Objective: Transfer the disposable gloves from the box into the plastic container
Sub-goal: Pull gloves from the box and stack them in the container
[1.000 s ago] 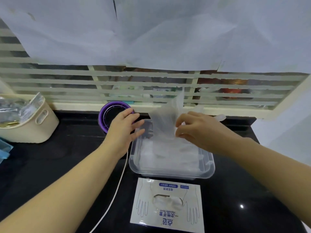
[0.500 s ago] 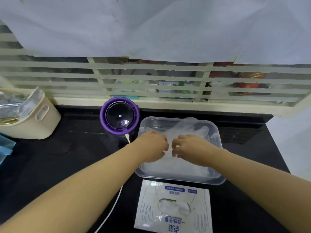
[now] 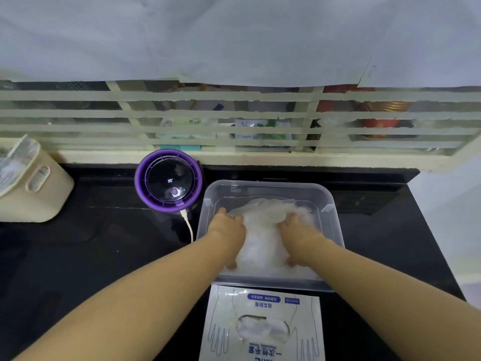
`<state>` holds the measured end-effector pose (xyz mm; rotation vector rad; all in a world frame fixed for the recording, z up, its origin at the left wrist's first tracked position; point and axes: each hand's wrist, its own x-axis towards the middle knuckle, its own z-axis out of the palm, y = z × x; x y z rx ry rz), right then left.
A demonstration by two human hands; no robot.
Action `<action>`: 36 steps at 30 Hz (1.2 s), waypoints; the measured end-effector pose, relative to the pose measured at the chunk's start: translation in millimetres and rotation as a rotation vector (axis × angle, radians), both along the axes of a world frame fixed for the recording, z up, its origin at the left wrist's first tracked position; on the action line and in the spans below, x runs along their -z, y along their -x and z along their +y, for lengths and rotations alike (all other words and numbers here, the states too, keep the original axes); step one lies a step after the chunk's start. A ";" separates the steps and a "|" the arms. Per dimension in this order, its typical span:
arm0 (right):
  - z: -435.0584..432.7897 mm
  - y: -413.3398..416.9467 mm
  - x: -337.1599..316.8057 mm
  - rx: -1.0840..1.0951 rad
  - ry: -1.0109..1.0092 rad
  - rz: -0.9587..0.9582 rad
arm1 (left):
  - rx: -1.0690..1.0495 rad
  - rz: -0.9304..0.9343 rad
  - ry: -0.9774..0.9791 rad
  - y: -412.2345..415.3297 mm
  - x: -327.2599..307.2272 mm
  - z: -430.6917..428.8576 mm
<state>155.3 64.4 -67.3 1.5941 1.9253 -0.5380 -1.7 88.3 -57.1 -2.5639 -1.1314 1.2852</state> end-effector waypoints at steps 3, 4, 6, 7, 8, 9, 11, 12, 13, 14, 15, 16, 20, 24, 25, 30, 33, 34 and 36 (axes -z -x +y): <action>-0.2 2.5 3.8 -0.040 -0.014 -0.066 | 0.050 0.075 -0.053 0.8 11.8 -2.3; -0.8 3.2 1.0 -0.049 -0.007 -0.080 | 0.065 0.091 -0.067 1.6 14.8 -3.7; -4.6 2.1 -12.7 -0.091 0.004 -0.090 | 0.081 0.109 -0.088 1.8 17.1 -5.2; -7.7 0.5 -22.1 -0.118 0.004 -0.079 | 0.086 0.115 -0.095 1.9 17.3 -5.1; -11.6 -2.1 -32.2 -0.141 -0.005 -0.056 | 0.089 0.123 -0.096 1.3 15.6 -5.6; -15.3 -4.9 -41.4 -0.155 -0.026 -0.029 | 0.088 0.132 -0.089 0.9 12.5 -5.9; -21.7 -10.9 -60.1 -0.185 -0.107 0.002 | 0.074 0.145 -0.066 -0.4 3.6 -7.7; -23.7 -13.6 -68.4 -0.198 -0.153 0.004 | 0.062 0.142 -0.054 -0.1 -1.7 -9.1; -27.1 -16.1 -78.0 -0.201 -0.194 0.004 | 0.052 0.134 -0.048 -0.2 -8.2 -12.3; -29.5 -17.9 -87.5 -0.197 -0.227 0.014 | 0.043 0.124 -0.042 0.6 -13.0 -14.7; -32.1 -19.6 -97.1 -0.182 -0.253 0.031 | 0.033 0.113 -0.037 1.9 -16.9 -16.9; -35.5 -21.5 -106.0 -0.158 -0.274 0.051 | 0.022 0.093 -0.035 3.6 -20.1 -19.2; -52.0 -27.7 -127.7 -0.088 -0.342 0.078 | -0.002 0.060 -0.006 12.4 -30.8 -27.2; -65.4 -29.9 -140.5 -0.022 -0.438 0.048 | -0.004 0.086 -0.001 17.4 -34.0 -30.9; -67.4 -29.9 -144.1 -0.008 -0.497 0.063 | -0.006 0.086 -0.004 18.0 -33.8 -32.0; -61.0 -5.4 -136.8 -0.043 -0.602 0.302 | -0.025 0.087 0.013 19.4 -37.9 -38.0; -47.8 8.1 -97.7 0.017 -0.312 0.239 | -0.024 0.089 0.005 19.5 -41.9 -40.1; -44.4 7.3 -85.7 0.047 -0.230 0.201 | -0.020 0.075 -0.009 18.9 -44.5 -40.2; -39.4 4.4 -64.6 0.089 -0.099 0.150 | -0.034 0.033 -0.028 18.8 -48.7 -39.3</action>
